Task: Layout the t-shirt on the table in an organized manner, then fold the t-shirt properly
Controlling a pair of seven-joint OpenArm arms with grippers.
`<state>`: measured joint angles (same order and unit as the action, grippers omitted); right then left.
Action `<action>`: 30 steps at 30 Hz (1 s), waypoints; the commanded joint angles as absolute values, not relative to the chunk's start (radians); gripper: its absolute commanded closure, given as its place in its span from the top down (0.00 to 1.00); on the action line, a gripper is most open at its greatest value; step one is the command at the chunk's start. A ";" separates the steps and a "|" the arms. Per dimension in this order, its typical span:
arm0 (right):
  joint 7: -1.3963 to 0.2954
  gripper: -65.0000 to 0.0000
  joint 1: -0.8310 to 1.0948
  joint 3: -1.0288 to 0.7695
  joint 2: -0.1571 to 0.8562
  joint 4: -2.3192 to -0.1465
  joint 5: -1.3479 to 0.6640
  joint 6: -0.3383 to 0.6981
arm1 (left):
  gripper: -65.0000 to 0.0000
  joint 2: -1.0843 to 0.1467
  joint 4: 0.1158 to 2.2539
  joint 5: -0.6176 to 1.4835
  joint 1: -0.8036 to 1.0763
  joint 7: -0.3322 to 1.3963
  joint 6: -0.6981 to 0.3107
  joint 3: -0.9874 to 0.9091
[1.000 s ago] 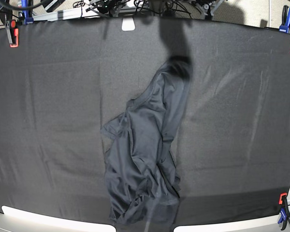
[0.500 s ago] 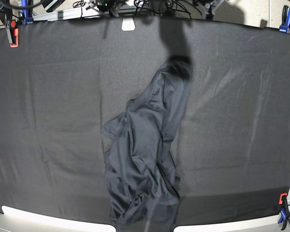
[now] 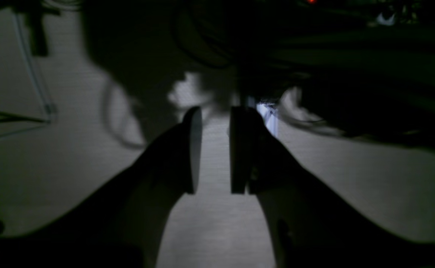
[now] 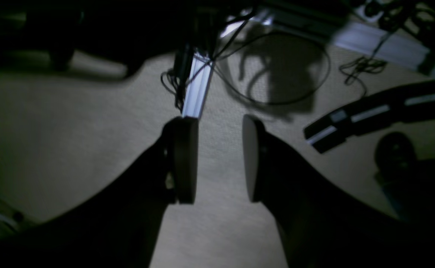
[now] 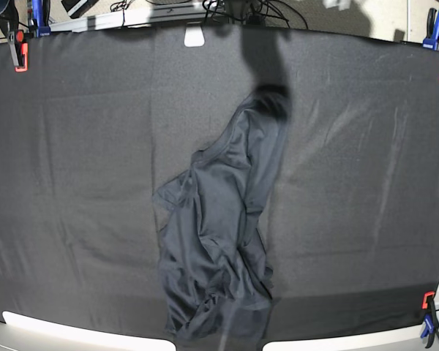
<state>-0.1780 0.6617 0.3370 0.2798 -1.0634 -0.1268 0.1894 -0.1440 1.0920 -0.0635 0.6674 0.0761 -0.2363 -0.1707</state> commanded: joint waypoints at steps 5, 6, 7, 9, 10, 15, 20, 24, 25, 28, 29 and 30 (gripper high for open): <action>-0.154 0.30 0.849 0.408 0.422 -1.376 -0.138 0.193 | 0.19 -0.226 1.325 -0.050 0.797 0.088 -0.232 -0.174; -0.154 0.30 0.882 0.406 0.445 -1.442 -0.139 0.193 | 0.19 -0.237 1.369 -0.049 0.814 0.107 -0.232 -0.174; -0.154 0.30 0.913 0.406 0.464 -1.506 -0.139 0.193 | 0.19 -0.248 1.410 -0.050 0.830 0.126 -0.232 -0.174; -0.155 0.30 0.969 0.406 0.505 -1.635 -0.138 0.193 | 0.19 -0.268 1.492 -0.049 0.858 0.161 -0.231 -0.175; -0.155 0.30 0.995 0.406 0.525 -1.697 -0.138 0.193 | 0.19 -0.277 1.530 -0.049 0.871 0.173 -0.230 -0.175; -0.176 0.30 1.082 0.405 0.591 -1.972 -0.134 0.193 | 0.19 -0.314 1.705 -0.032 0.915 0.213 -0.200 -0.176; -0.263 0.30 1.075 0.405 0.595 -2.168 -0.126 0.193 | 0.19 -0.316 1.848 -0.033 0.914 0.251 -0.163 -0.176; -0.302 0.30 1.035 0.405 0.595 -2.259 -0.073 0.161 | 0.19 -0.317 1.945 -0.033 0.913 0.251 -0.163 -0.176; -0.321 0.30 1.013 0.405 0.595 -2.269 -0.074 0.143 | 0.19 -0.316 1.966 -0.033 0.912 0.251 -0.164 -0.176; -0.375 0.30 0.937 0.405 0.594 -2.276 -0.075 0.134 | 0.19 -0.317 2.014 -0.035 0.905 0.250 -0.164 -0.176; -0.391 0.30 0.910 0.405 0.591 -2.276 -0.075 0.134 | 0.19 -0.317 2.025 -0.037 0.902 0.251 -0.163 -0.176; -0.398 0.30 0.886 0.405 0.590 -2.276 -0.075 0.134 | 0.19 -0.316 2.032 -0.037 0.896 0.251 -0.163 -0.176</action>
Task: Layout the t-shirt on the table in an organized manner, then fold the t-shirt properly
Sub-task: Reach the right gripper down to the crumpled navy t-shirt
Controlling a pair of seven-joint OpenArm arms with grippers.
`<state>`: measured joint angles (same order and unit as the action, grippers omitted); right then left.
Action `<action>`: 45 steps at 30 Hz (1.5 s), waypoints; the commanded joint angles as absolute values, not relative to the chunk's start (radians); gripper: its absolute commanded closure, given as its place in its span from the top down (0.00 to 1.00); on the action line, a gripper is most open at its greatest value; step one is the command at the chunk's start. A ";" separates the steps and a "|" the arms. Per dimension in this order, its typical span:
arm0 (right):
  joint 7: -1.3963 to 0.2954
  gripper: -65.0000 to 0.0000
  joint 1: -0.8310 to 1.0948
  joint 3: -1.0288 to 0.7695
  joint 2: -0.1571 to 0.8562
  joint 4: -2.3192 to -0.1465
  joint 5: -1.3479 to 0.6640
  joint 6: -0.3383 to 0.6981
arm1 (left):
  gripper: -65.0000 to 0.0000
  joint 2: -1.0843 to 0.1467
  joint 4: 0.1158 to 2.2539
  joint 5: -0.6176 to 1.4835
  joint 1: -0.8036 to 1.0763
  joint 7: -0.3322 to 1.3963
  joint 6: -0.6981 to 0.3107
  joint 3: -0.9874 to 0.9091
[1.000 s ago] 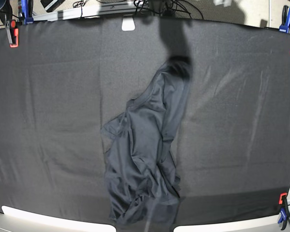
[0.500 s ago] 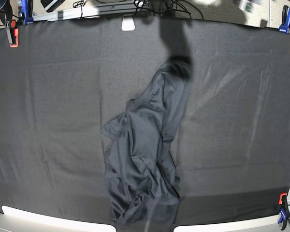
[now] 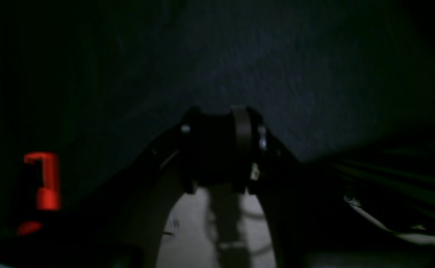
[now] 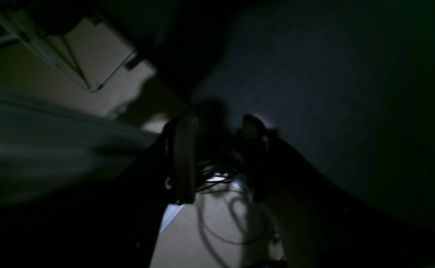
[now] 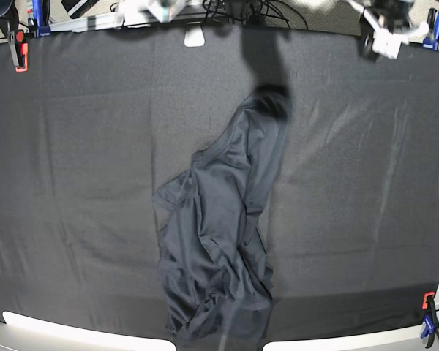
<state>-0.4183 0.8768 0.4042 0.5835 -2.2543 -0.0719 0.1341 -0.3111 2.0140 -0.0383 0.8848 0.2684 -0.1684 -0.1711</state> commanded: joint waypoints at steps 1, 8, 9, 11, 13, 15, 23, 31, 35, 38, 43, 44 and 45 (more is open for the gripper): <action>-0.398 0.30 0.864 0.405 0.590 -2.276 -0.077 0.134 | 0.19 -0.316 2.037 -0.037 0.888 0.251 -0.164 -0.176; -0.413 0.30 0.710 0.387 0.575 -2.276 -0.078 0.097 | 0.19 -0.316 2.037 -0.062 0.811 0.347 -0.164 -0.176; -0.419 0.30 0.686 0.368 0.562 -2.276 -0.079 0.096 | 0.19 -0.316 2.037 -0.062 0.807 0.346 -0.163 -0.176; -0.448 0.30 0.630 0.321 0.533 -2.276 -0.080 0.096 | 0.19 -0.316 2.037 -0.060 0.799 0.344 -0.164 -0.176; -0.475 0.30 0.569 0.274 0.510 -2.276 -0.087 0.096 | 0.19 -0.316 2.037 -0.059 0.794 0.343 -0.164 -0.176; -0.490 0.34 0.508 0.244 0.495 -2.276 -0.089 0.096 | 0.19 -0.317 2.037 -0.059 0.792 0.336 -0.164 -0.176; -0.606 0.47 0.276 0.174 0.340 -2.152 -0.093 0.097 | 0.19 -0.316 2.037 -0.059 0.792 0.325 -0.164 -0.176; -0.801 0.47 0.002 0.143 0.200 -1.851 -0.244 0.099 | 0.19 -0.316 2.037 -0.059 0.792 0.324 -0.164 -0.176; -0.876 0.47 -0.097 0.143 0.138 -1.693 -0.248 0.102 | 0.19 -0.316 2.037 -0.059 0.777 0.325 -0.164 -0.176; -0.955 0.47 -0.159 0.144 0.102 -1.599 -0.282 0.159 | 0.19 -0.316 2.037 -0.059 0.761 0.326 -0.164 -0.176; -1.019 0.47 -0.206 0.143 0.060 -1.528 -0.291 0.187 | 0.19 -0.316 2.037 -0.059 0.742 0.329 -0.164 -0.176; -1.020 0.47 -0.205 0.143 0.055 -1.528 -0.292 0.187 | 0.19 -0.316 2.037 -0.059 0.739 0.329 -0.164 -0.176; -1.026 0.46 -0.205 0.143 0.049 -1.528 -0.291 0.187 | 0.19 -0.316 2.037 -0.059 0.737 0.329 -0.163 -0.176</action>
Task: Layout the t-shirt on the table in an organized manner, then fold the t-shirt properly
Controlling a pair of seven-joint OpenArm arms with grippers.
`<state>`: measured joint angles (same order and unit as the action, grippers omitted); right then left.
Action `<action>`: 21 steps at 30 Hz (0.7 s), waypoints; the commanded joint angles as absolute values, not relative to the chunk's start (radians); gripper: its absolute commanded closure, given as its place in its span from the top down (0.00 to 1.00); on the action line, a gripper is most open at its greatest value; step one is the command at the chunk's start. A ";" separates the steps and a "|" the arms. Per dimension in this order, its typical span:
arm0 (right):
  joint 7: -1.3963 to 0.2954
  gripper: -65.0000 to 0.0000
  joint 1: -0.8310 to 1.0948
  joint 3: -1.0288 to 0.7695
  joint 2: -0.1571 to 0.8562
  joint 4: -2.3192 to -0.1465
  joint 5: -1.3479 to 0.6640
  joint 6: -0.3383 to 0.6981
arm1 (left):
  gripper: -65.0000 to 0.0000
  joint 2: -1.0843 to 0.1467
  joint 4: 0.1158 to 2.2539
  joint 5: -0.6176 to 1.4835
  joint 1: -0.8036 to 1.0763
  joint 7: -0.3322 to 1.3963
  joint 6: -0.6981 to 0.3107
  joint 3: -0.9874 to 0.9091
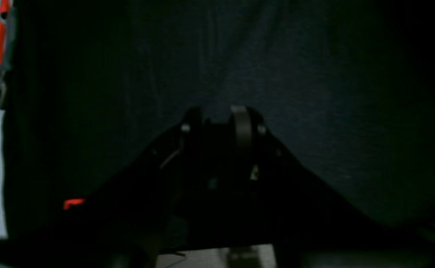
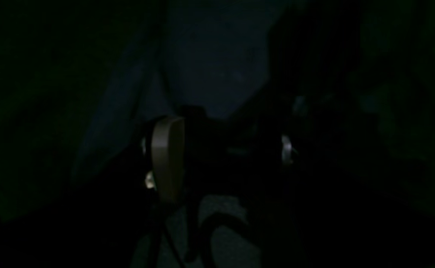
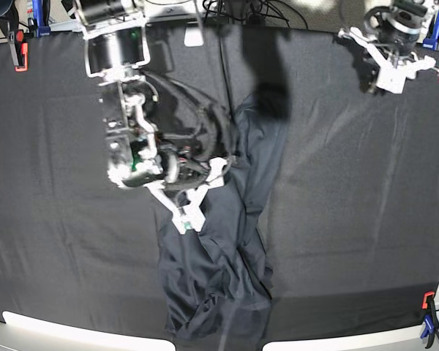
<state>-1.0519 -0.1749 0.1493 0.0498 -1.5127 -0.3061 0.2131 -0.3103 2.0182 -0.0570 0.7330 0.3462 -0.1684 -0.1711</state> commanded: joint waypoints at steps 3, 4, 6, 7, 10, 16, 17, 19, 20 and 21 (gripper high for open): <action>-1.047 0.41 -0.205 0.143 0.044 -1.528 -0.288 0.188 | 0.19 -0.316 2.037 -0.059 0.731 0.329 -0.163 -0.176; -1.048 0.41 -0.205 0.143 0.044 -1.528 -0.288 0.187 | 0.19 -0.316 2.037 -0.059 0.728 0.329 -0.163 -0.176; -1.044 0.41 -0.205 0.143 0.044 -1.528 -0.288 0.188 | 0.19 -0.316 2.037 -0.059 0.726 0.329 -0.163 -0.176; -1.040 0.41 -0.205 0.143 0.045 -1.528 -0.287 0.190 | 0.19 -0.316 2.037 -0.059 0.726 0.329 -0.163 -0.176; -1.036 0.41 -0.205 0.143 0.044 -1.528 -0.257 0.219 | 0.19 -0.316 2.037 -0.059 0.726 0.329 -0.164 -0.176; -1.036 0.41 -0.179 0.143 0.045 -1.555 -0.136 0.293 | 0.19 -0.316 2.037 -0.059 0.726 0.329 -0.163 -0.176; -1.036 0.41 -0.163 0.143 0.047 -1.572 -0.130 0.302 | 0.19 -0.316 2.037 -0.059 0.726 0.329 -0.163 -0.176; -1.036 0.41 -0.124 0.143 0.053 -1.620 -0.135 0.330 | 0.19 -0.316 2.037 -0.059 0.726 0.329 -0.163 -0.176; -1.036 0.41 -0.101 0.143 0.059 -1.649 -0.138 0.340 | 0.19 -0.316 2.037 -0.059 0.726 0.329 -0.163 -0.176; -1.036 0.41 -0.079 0.143 0.066 -1.681 -0.155 0.350 | 0.19 -0.316 2.037 -0.059 0.726 0.329 -0.163 -0.176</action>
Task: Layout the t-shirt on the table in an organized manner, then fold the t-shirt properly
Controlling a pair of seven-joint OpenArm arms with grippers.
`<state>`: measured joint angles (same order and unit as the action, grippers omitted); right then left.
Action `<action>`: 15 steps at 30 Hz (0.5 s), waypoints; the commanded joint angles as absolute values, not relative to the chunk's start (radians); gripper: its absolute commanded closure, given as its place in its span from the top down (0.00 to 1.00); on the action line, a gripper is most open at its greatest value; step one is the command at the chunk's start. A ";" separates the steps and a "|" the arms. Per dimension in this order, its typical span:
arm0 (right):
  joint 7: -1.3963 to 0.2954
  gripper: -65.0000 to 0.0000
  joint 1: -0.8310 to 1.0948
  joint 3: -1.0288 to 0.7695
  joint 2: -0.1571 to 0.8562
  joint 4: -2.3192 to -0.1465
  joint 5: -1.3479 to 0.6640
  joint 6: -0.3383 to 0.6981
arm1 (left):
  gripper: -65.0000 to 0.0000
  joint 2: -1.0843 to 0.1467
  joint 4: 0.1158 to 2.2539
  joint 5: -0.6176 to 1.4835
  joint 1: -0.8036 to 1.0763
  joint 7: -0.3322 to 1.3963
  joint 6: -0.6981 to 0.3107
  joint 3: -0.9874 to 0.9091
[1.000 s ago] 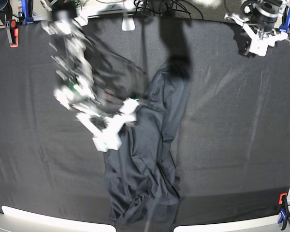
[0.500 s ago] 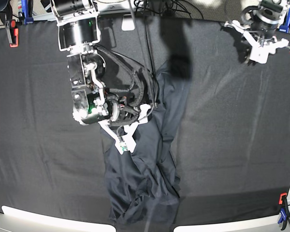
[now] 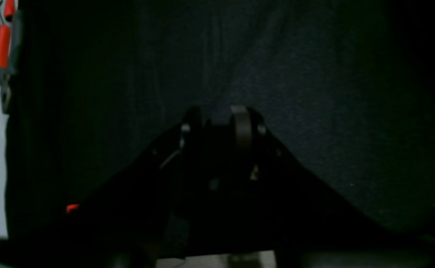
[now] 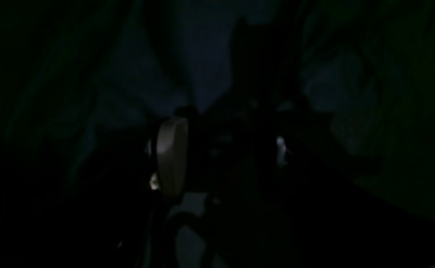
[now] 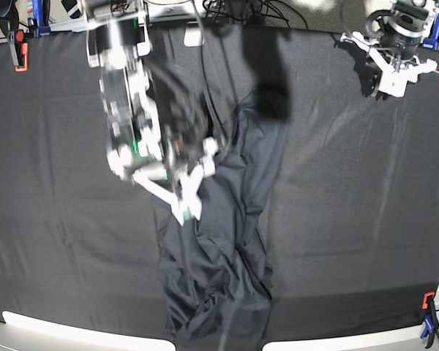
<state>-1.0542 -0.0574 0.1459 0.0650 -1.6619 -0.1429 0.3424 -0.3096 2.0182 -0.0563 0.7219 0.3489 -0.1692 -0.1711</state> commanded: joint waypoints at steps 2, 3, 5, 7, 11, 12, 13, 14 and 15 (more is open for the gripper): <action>-1.042 0.41 -0.035 0.143 0.093 -1.757 -0.210 0.381 | 0.19 -0.316 2.037 -0.059 0.726 0.329 -0.163 -0.176; -1.058 0.41 -0.015 0.143 0.110 -1.798 -0.237 0.401 | 0.19 -0.316 2.037 -0.059 0.726 0.329 -0.163 -0.176; -1.113 0.41 0.015 0.143 0.149 -1.884 -0.294 0.430 | 0.19 -0.316 2.037 -0.059 0.726 0.329 -0.163 -0.176; -1.118 0.41 0.044 0.143 0.193 -1.960 -0.331 0.447 | 0.19 -0.316 2.037 -0.059 0.726 0.329 -0.163 -0.176; -1.118 0.41 0.104 0.143 0.276 -2.053 -0.356 0.477 | 0.19 -0.316 2.037 -0.059 0.726 0.329 -0.163 -0.176; -1.118 0.41 0.118 0.143 0.294 -2.069 -0.356 0.485 | 0.19 -0.316 2.037 -0.059 0.726 0.329 -0.163 -0.176; -1.118 0.41 0.131 0.142 0.313 -2.084 -0.356 0.491 | 0.19 -0.316 2.037 -0.059 0.726 0.329 -0.163 -0.176; -1.118 0.41 0.141 0.140 0.331 -2.099 -0.356 0.493 | 0.19 -0.316 2.037 -0.059 0.726 0.329 -0.163 -0.176; -1.118 0.41 0.149 0.133 0.347 -2.116 -0.358 0.495 | 0.19 -0.316 2.037 -0.059 0.726 0.329 -0.163 -0.176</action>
